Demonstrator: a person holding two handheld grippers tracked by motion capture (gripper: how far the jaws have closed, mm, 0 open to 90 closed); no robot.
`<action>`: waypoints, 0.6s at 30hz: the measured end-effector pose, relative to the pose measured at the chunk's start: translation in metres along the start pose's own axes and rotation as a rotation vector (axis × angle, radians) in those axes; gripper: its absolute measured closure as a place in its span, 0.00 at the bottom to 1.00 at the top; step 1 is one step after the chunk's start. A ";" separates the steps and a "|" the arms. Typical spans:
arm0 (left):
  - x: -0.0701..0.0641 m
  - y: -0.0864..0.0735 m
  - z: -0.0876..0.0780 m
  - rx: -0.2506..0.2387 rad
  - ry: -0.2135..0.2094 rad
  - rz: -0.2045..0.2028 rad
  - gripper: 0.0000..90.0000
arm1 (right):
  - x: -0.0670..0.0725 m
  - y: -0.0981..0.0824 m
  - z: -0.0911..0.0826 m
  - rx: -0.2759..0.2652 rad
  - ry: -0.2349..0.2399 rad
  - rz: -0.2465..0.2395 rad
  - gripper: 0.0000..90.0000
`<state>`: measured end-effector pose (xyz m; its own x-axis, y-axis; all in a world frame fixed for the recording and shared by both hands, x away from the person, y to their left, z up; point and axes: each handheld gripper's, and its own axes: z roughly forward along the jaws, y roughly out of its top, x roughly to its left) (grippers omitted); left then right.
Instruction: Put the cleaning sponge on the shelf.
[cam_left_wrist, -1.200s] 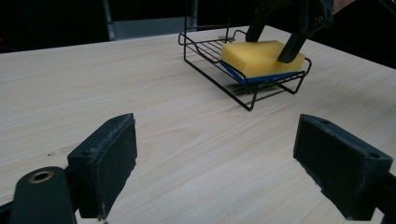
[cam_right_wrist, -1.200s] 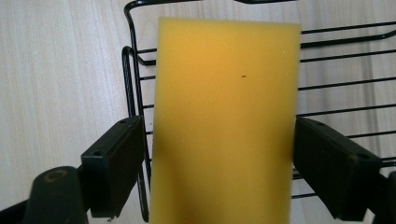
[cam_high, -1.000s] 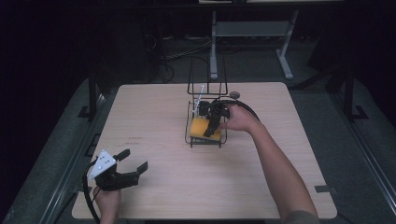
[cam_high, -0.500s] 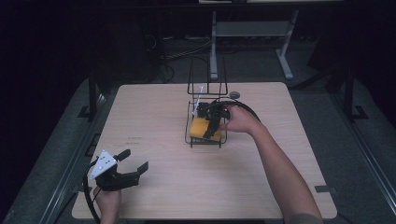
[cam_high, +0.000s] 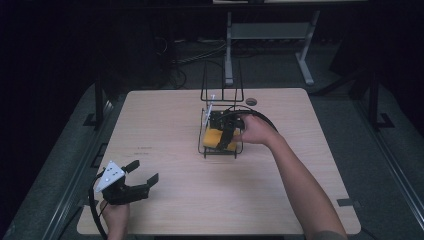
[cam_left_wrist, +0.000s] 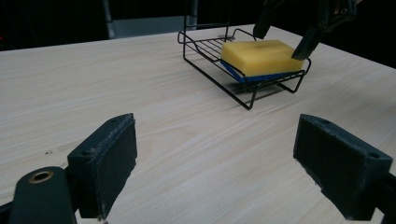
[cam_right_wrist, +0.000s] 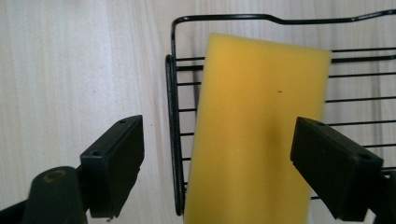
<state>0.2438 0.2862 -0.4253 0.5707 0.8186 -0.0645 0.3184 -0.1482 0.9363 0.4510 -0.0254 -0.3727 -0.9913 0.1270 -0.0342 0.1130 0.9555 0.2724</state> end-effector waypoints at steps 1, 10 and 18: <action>0.000 0.000 0.000 -0.001 -0.001 -0.001 0.14 | 0.001 0.000 0.000 -0.006 -0.003 -0.009 0.19; -0.001 0.000 0.000 0.001 0.001 -0.002 0.14 | 0.012 0.000 -0.001 -0.032 0.012 -0.010 0.19; -0.003 0.000 0.000 0.006 -0.004 0.006 0.14 | 0.020 -0.004 -0.002 -0.043 0.015 -0.011 0.19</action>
<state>0.2424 0.2840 -0.4254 0.5753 0.8157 -0.0599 0.3192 -0.1564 0.9347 0.4308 -0.0276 -0.3726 -0.9934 0.1126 -0.0227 0.0999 0.9445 0.3129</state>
